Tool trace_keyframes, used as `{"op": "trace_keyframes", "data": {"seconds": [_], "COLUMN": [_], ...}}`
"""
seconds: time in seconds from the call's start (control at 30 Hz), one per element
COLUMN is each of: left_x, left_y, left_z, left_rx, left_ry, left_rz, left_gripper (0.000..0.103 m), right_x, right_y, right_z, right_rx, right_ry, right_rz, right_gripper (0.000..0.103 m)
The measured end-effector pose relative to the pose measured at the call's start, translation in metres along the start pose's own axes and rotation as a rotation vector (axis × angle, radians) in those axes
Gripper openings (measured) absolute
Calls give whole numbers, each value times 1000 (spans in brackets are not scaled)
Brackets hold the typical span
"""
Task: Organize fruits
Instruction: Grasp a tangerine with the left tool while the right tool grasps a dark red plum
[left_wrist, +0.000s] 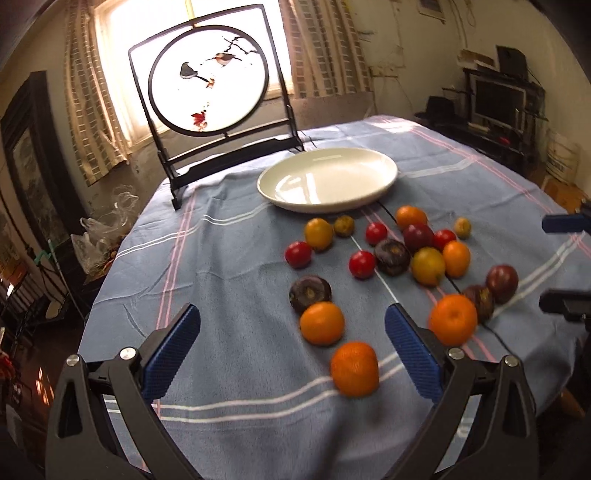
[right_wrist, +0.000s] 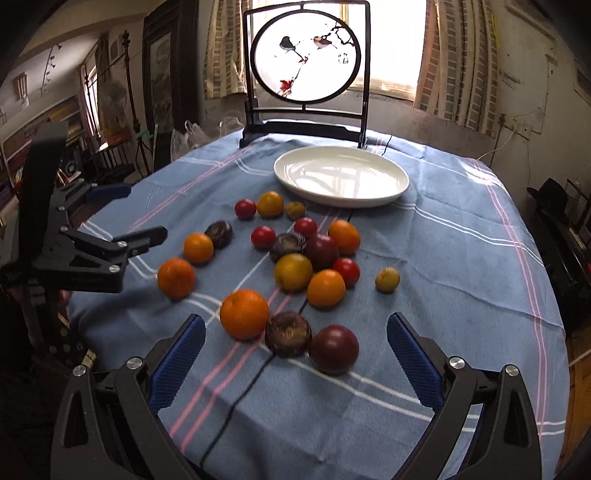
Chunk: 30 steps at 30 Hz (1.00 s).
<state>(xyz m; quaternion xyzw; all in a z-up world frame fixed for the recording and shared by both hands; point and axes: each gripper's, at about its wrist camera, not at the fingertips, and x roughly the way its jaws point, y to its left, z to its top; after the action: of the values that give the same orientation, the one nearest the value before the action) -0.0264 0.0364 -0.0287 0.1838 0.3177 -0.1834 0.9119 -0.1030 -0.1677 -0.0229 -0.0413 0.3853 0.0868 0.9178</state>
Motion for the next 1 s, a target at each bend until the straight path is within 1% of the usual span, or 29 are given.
{"op": "trace_keyframes", "data": {"seconds": [0.03, 0.1, 0.17, 0.2, 0.27, 0.3, 0.33, 0.37, 0.4, 0.43, 0.53, 0.57, 0.6, 0.63, 0.67, 0.73, 0.77, 0.87, 0.93, 1.0], "left_x": [0, 1, 5, 8, 16, 21, 26, 31, 37, 43, 54, 55, 57, 58, 60, 64, 65, 64, 57, 49], "left_y": [-3, -11, -22, -27, -34, -36, -38, -39, -39, -38, -35, -35, -35, -34, -34, -31, -29, -23, -22, -22], "left_z": [-5, -14, -21, -24, -29, -30, -32, -33, -33, -33, -32, -30, -29, -27, -26, -22, -20, -17, -13, -2], "left_rx": [21, 66, 102, 116, 123, 125, 126, 122, 110, 95, 65, 60, 58, 58, 54, 35, 27, -6, 4, 13], "left_ry": [13, 38, 45, 49, 75, 92, 105, 122, 145, 165, 199, 201, 200, 202, 205, 222, 227, 249, 233, 206], "left_rz": [-14, -59, -99, -126, -161, -176, -191, -205, -220, -235, -254, -258, -263, -267, -270, -280, -283, -337, -344, -356], "left_gripper": [98, 98, 98, 98, 97, 94, 86, 83, 80, 78, 78, 78, 75, 67, 62, 35, 34, 34, 34, 34], "right_x": [1, 4, 10, 14, 23, 28, 32, 35, 39, 42, 54, 57, 61, 62, 63, 62, 61, 54, 46, 40], "right_y": [1, 3, 5, 3, 1, -1, -3, -5, -9, -11, -21, -24, -26, -29, -30, -29, -30, -34, -38, -43], "right_z": [-4, -11, -15, -16, -18, -19, -20, -21, -20, -20, -17, -17, -16, -16, -15, -15, -15, -14, -8, 3], "right_rx": [-17, -36, -54, -56, -65, -74, -85, -93, -98, -102, -104, -103, -105, -98, -94, -116, -118, -104, -89, -84], "right_ry": [20, 48, 80, 106, 146, 163, 179, 189, 195, 199, 217, 218, 224, 232, 230, 221, 219, 211, 194, 173], "right_rz": [-10, 0, 16, 19, 2, -4, -13, -27, -39, -42, -39, -31, -19, 24, 40, 21, 26, 44, 63, 68], "right_gripper": [99, 97, 85, 83, 74, 67, 64, 62, 62, 61, 61, 58, 51, 39, 39, 38, 38, 37, 37, 37]}}
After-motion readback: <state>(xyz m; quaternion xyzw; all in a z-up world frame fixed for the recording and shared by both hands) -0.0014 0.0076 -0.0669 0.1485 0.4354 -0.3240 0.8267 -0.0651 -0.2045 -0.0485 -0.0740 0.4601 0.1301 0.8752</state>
